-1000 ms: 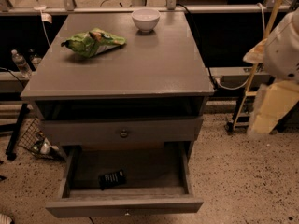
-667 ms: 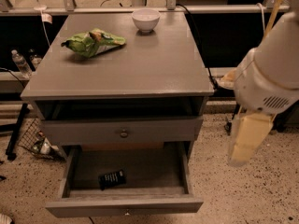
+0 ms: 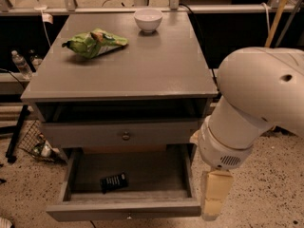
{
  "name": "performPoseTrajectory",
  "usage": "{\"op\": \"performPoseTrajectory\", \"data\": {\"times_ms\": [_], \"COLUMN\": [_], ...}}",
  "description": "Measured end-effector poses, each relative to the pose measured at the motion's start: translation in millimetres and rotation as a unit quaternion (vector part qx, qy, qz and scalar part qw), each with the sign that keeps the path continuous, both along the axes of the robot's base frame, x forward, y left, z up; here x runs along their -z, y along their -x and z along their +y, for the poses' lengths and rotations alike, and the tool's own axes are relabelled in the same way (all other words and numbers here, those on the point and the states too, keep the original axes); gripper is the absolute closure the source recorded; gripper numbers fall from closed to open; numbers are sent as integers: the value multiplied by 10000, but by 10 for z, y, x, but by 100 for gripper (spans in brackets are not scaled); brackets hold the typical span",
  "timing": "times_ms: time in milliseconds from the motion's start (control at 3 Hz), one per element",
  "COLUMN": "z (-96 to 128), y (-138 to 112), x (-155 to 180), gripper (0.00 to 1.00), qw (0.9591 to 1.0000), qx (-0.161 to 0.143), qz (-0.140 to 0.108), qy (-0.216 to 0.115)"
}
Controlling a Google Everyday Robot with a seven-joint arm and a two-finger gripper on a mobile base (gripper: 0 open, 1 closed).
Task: Pick rxbar blueberry from middle drawer and place on counter
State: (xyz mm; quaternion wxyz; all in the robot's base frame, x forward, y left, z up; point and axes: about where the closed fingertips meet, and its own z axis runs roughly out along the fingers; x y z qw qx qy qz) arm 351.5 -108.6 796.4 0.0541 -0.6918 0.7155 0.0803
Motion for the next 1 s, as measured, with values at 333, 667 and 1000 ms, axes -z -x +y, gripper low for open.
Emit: {"op": "performPoseTrajectory", "data": {"times_ms": [333, 667, 1000], "z": [0, 222, 486], "y": [0, 49, 73], "x": [0, 492, 1051], "gripper": [0, 0, 0], "qw": [10000, 9982, 9919], "qx": [0, -227, -444], "qz": [0, 335, 714], "qy": [0, -446, -955]}}
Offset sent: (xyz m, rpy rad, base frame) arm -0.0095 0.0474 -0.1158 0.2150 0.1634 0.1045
